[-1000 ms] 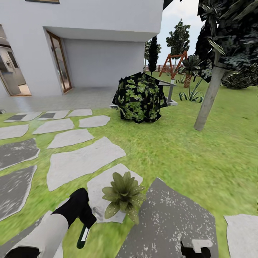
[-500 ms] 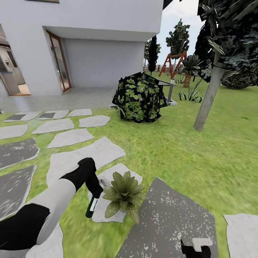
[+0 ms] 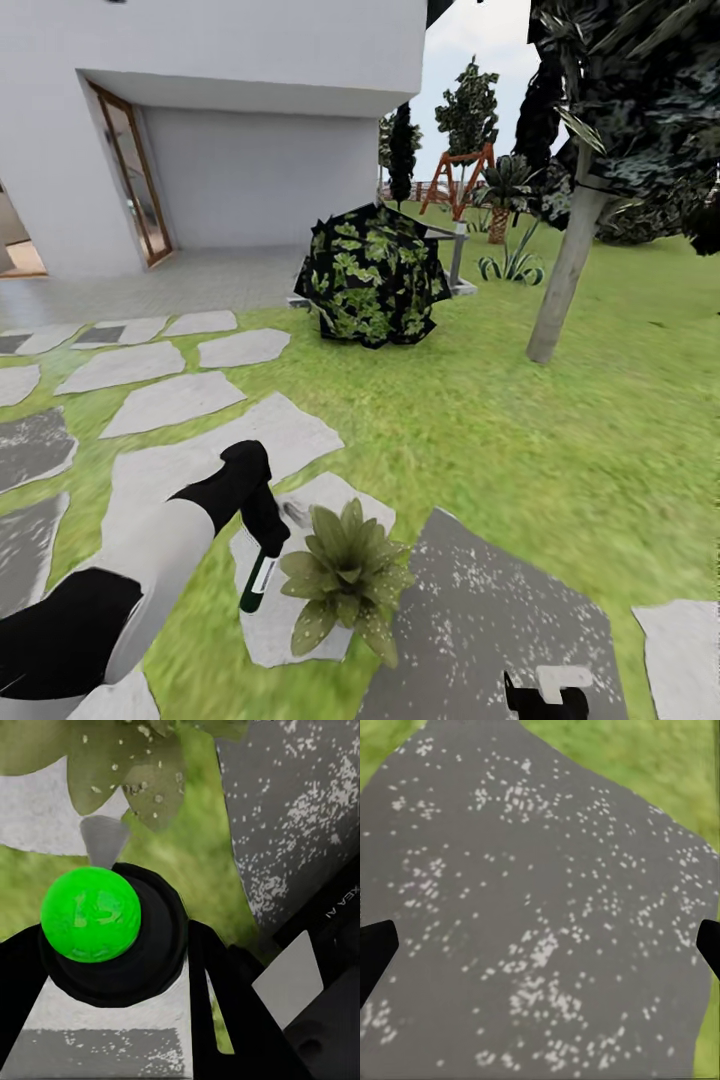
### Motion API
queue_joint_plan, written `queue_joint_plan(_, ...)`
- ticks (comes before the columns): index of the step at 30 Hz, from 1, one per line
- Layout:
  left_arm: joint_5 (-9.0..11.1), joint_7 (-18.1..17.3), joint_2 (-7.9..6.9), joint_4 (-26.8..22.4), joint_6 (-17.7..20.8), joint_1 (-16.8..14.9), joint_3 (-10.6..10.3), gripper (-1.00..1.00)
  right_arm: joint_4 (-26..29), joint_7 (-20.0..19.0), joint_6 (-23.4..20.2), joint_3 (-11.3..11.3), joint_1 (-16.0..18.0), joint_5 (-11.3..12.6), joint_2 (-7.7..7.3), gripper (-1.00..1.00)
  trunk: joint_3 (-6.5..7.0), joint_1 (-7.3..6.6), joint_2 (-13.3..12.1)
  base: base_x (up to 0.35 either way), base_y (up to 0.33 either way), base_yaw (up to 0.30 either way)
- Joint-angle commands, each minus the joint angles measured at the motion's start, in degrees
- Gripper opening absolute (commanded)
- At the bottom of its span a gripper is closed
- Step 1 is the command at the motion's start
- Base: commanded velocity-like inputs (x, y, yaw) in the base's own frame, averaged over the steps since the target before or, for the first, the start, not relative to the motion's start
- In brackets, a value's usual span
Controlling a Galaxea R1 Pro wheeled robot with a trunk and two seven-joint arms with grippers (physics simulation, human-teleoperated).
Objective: Pick up the pesticide atomizer in the garden and spray insectifuge to fully cover both potted plants in the garden.
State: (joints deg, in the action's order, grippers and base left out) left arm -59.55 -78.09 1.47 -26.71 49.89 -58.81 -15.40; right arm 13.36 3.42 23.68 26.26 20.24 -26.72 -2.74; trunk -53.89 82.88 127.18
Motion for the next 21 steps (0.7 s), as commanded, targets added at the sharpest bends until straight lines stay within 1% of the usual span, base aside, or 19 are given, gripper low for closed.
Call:
queue_joint_plan(1,-0.5,-0.5,0.11,0.0,0.6,0.0,-0.1,-1.00,-0.1,0.3,0.2,0.3,0.1,-0.6,0.01,1.00,-0.05,0.01,0.0,0.181,0.292,-0.294)
queue_joint_plan(7,-0.5,-0.5,0.81,0.3,0.5,0.2,-0.1,-1.00,-0.1,0.3,0.2,0.3,0.1,-0.6,0.01,1.00,-0.05,0.01,0.0,0.149,0.306,-0.294)
queue_joint_plan(12,-0.4,-0.6,0.98,0.4,0.5,0.2,-0.4,-1.00,-0.1,0.3,0.2,0.3,0.1,-0.6,0.01,1.00,-0.05,0.01,0.0,0.020,0.324,-0.275)
queue_joint_plan(13,-0.4,-0.6,0.99,0.4,0.5,0.3,-1.6,-1.00,-0.1,0.3,0.2,0.3,0.1,-0.6,0.01,1.00,-0.05,0.01,0.0,0.002,0.124,-0.093)
queue_joint_plan(15,-0.3,-1.8,1.08,0.4,0.5,0.3,-4.3,-1.00,-0.1,0.3,0.2,0.3,0.1,-0.6,0.01,1.00,-0.05,0.01,0.0,0.001,0.052,-0.039)
queue_joint_plan(16,-0.3,-3.7,1.33,0.4,0.5,0.4,-6.1,-1.00,-0.1,0.3,0.2,0.3,0.1,-0.6,0.01,1.00,-0.05,0.01,0.0,0.000,0.021,-0.016)
queue_joint_plan(18,-0.5,-6.8,1.63,0.4,0.5,0.4,-8.6,-1.00,-0.1,0.3,0.2,0.3,0.1,-0.6,0.01,1.00,-0.05,0.01,0.0,0.000,0.010,-0.008)
queue_joint_plan(19,-0.6,-7.9,1.70,0.3,0.5,0.5,-9.8,-1.00,-0.1,0.3,0.2,0.3,0.1,-0.6,0.01,1.00,-0.05,0.01,0.0,0.000,0.004,-0.003)
queue_joint_plan(20,-0.6,-8.4,1.74,0.2,0.5,0.5,-10.5,-1.00,-0.1,0.3,0.2,0.3,0.1,-0.6,0.01,1.00,-0.05,0.01,0.0,0.000,0.002,-0.001)
queue_joint_plan(21,-0.6,-8.6,1.76,0.1,0.5,0.5,-10.7,-1.00,-0.1,0.3,0.2,0.3,0.1,-0.6,0.01,1.00,-0.05,0.01,0.0,0.000,0.001,-0.001)
